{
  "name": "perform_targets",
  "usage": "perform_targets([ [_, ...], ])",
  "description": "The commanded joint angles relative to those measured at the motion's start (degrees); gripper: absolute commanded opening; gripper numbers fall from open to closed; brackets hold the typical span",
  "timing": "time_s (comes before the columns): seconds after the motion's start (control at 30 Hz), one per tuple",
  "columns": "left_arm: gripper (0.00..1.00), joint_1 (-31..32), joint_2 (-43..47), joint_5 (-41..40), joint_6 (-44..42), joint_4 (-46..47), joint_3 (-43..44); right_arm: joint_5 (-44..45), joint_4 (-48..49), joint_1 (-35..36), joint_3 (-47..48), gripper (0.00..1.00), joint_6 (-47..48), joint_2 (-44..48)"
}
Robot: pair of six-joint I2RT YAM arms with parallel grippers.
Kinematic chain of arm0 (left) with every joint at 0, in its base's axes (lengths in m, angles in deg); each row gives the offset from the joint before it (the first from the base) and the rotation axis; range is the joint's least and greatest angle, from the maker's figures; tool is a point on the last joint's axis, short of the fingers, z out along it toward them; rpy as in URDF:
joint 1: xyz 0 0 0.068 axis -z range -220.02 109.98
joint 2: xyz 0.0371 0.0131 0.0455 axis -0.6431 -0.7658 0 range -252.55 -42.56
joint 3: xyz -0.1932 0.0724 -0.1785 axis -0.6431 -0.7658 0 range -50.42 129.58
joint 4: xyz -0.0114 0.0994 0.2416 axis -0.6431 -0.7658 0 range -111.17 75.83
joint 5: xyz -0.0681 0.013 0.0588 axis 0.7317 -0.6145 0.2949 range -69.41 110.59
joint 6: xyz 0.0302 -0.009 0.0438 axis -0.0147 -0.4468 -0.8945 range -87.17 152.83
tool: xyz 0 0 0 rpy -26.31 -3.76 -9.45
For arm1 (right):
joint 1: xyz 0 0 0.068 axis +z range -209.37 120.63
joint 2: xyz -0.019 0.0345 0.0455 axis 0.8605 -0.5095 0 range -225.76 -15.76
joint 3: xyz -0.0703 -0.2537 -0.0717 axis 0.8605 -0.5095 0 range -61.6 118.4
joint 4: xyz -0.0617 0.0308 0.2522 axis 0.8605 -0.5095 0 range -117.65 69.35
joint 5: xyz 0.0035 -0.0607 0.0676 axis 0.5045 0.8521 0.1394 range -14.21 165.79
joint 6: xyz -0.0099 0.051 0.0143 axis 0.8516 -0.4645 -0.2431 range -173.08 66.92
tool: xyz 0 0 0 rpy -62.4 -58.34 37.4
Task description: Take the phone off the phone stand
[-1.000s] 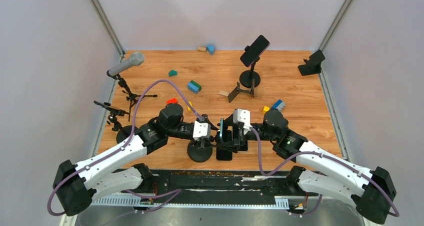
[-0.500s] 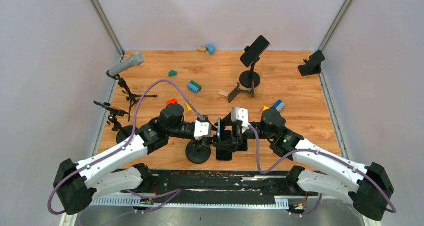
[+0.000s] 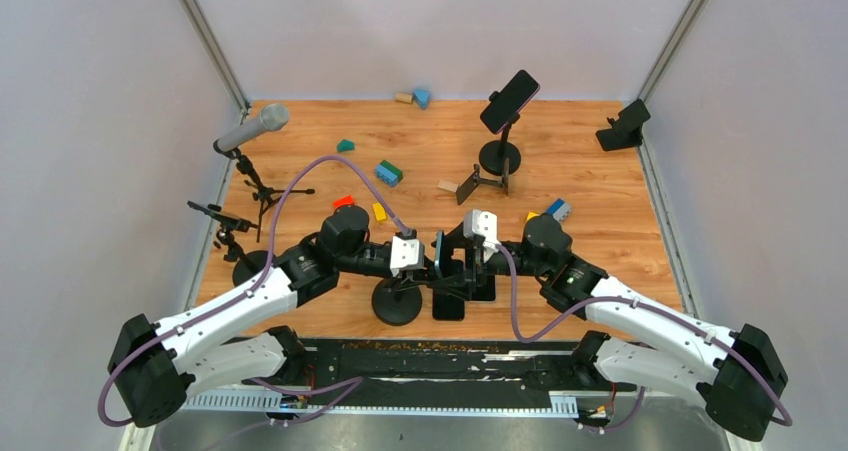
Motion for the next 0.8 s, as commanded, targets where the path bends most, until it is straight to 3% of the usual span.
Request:
perform_targets([
  [0.0, 0.0, 0.0, -0.5, -0.6, 0.3, 7.9, 0.5, -0.8, -2.2, 1.3, 0.3, 0.0, -1.4, -0.1],
  [0.27, 0.0, 0.1, 0.2, 6.6, -3.1, 6.7, 0.0, 10.4, -1.6, 0.2, 0.6, 0.0, 1.4, -2.7],
  [0.77, 0.0, 2.8, -0.4, 13.5, -8.3, 1.8, 0.5, 10.0, 5.8, -10.2, 4.4, 0.0, 5.5, -13.9],
])
